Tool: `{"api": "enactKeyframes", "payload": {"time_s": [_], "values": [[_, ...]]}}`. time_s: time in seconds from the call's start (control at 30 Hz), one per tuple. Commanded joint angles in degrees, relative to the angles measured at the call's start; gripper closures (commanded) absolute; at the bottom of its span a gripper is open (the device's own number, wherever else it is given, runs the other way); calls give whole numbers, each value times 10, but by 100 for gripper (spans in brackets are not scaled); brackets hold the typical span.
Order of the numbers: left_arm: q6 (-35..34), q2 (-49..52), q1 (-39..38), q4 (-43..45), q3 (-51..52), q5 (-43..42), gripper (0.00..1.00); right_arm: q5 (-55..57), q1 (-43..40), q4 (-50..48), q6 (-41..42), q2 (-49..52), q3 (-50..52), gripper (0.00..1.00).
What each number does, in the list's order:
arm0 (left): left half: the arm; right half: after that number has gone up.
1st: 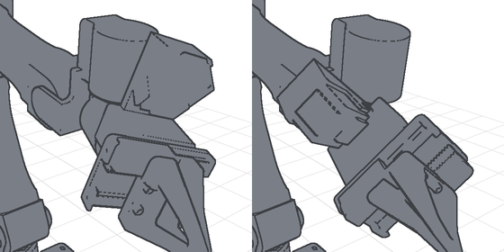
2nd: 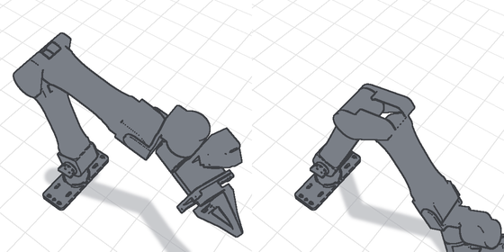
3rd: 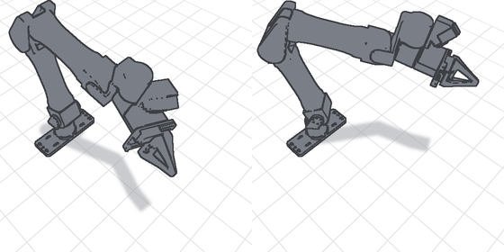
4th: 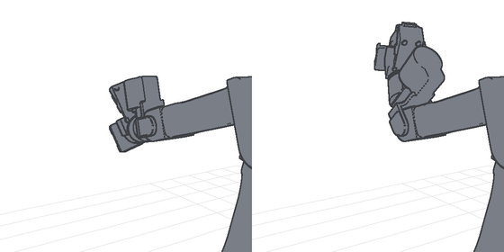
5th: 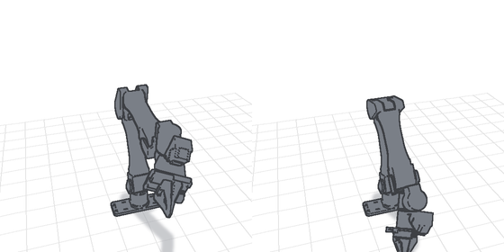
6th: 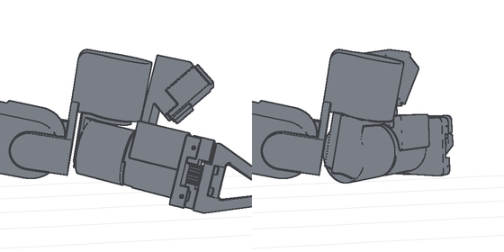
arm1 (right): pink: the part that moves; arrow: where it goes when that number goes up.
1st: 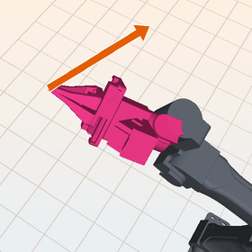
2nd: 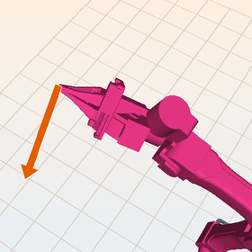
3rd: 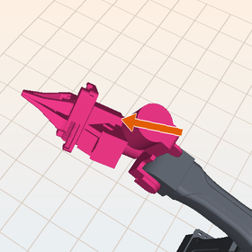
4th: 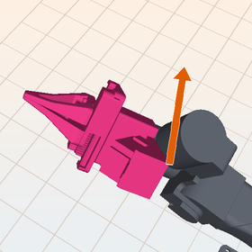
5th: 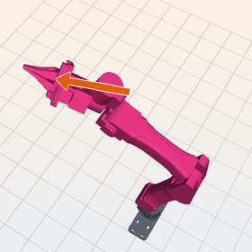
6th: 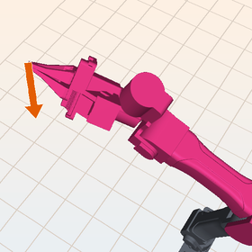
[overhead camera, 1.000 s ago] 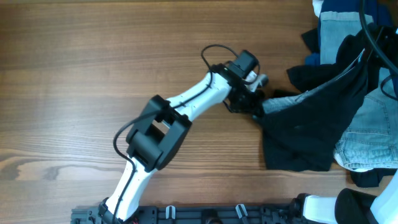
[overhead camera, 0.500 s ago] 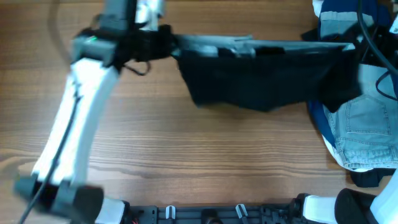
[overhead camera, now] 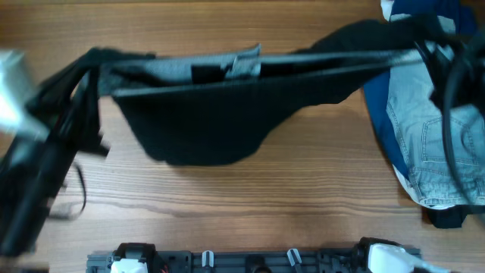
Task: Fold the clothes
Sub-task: 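Stretch the waistband between both grippers and lift the shorts, then lay the shorts flat on the table and release both grippers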
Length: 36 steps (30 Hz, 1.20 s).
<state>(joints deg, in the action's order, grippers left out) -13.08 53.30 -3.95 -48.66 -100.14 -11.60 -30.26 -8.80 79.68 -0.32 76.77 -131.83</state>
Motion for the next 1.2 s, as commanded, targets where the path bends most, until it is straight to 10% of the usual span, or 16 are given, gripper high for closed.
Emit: {"api": "enactKeyframes", "payload": {"time_s": [0.0, 0.23, 0.63, 1.17], "values": [[9, -22, 26, -20, -4, 142, 96, 131, -23, 31, -12, -20, -6, 96], [10, 135, 26, -21, -4, 175, 96, 141, -23, -6, -12, 109, -4, 96], [25, 326, 36, 395, -36, 175, 96, 84, 42, -457, 19, 254, -5, 96], [37, 445, 37, -266, -34, 80, 96, 50, 82, 87, -89, 408, 2, 96]]}}
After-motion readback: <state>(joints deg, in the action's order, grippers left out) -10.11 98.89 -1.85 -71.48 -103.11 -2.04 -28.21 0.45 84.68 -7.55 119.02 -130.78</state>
